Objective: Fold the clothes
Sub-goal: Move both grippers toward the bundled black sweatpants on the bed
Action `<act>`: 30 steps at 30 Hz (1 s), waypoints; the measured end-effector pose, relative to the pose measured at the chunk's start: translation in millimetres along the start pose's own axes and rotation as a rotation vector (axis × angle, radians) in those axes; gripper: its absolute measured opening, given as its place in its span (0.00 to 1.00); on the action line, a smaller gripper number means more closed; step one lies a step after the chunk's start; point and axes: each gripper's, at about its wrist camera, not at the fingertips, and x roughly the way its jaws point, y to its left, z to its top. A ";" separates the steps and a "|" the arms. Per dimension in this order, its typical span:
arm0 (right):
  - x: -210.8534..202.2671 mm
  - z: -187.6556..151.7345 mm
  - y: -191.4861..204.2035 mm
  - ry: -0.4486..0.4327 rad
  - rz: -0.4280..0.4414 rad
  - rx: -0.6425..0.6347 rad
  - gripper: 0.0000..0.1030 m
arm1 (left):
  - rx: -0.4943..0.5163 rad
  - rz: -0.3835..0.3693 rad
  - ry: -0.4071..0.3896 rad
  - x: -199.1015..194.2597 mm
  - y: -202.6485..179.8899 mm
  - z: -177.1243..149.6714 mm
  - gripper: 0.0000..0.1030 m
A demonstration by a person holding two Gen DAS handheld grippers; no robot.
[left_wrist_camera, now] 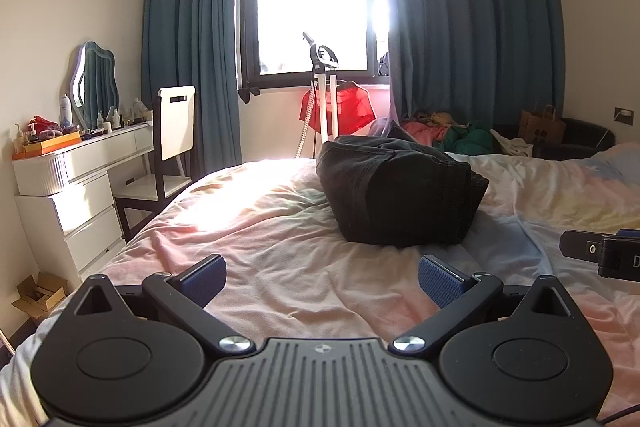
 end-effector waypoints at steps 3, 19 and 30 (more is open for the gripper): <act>0.4 0.6 0.5 0.004 0.000 0.001 0.86 | -0.005 -0.001 0.009 -0.2 0.5 0.1 1.00; 0.2 -0.8 -0.3 -0.019 -0.013 -0.013 0.86 | -0.048 0.003 0.051 0.3 5.7 -1.8 1.00; -1.8 1.2 -0.5 -0.033 -0.016 -0.005 0.86 | -0.046 0.005 0.067 9.0 6.5 -6.3 1.00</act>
